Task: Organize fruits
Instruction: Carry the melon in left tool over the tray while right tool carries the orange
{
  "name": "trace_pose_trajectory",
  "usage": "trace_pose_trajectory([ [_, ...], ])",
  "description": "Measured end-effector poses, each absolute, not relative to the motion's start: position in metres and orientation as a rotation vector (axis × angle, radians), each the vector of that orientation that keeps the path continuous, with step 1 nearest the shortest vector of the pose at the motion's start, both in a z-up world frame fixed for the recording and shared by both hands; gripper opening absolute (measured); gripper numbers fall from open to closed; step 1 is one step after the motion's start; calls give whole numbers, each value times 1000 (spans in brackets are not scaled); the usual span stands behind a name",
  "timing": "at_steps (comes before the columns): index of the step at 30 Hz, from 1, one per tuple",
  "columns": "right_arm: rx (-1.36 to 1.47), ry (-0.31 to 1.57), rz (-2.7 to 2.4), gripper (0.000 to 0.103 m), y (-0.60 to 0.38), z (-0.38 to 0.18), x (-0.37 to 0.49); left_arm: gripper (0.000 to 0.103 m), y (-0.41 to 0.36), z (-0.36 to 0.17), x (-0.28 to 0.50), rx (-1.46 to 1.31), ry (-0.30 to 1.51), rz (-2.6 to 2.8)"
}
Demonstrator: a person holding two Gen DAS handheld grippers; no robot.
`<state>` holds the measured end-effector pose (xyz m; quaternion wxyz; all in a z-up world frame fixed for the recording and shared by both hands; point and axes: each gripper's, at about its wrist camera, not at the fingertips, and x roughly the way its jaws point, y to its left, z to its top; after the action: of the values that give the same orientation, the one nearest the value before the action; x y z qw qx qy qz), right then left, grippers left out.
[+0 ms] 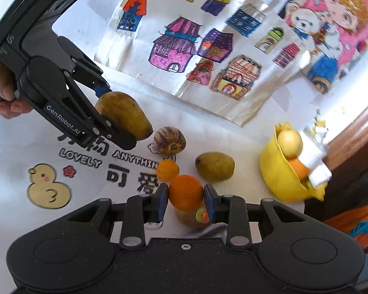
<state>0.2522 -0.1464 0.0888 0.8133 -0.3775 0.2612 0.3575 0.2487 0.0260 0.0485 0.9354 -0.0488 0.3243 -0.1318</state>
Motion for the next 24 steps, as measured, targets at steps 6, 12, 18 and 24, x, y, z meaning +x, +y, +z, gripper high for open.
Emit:
trace_pose_trajectory([
  [6,-742,571,728,34,-178,100,228,62,6,60,233,-94,642,-291],
  [12,-656,575,700,34,-211,100,202,62,-18,61,216,-106,641,-341],
  [18,-534,597,678,34,-246,89,172,62,-45,51,198,-106,664,-401],
  [24,-457,634,666,34,-274,74,147,62,-69,39,187,-119,686,-447],
])
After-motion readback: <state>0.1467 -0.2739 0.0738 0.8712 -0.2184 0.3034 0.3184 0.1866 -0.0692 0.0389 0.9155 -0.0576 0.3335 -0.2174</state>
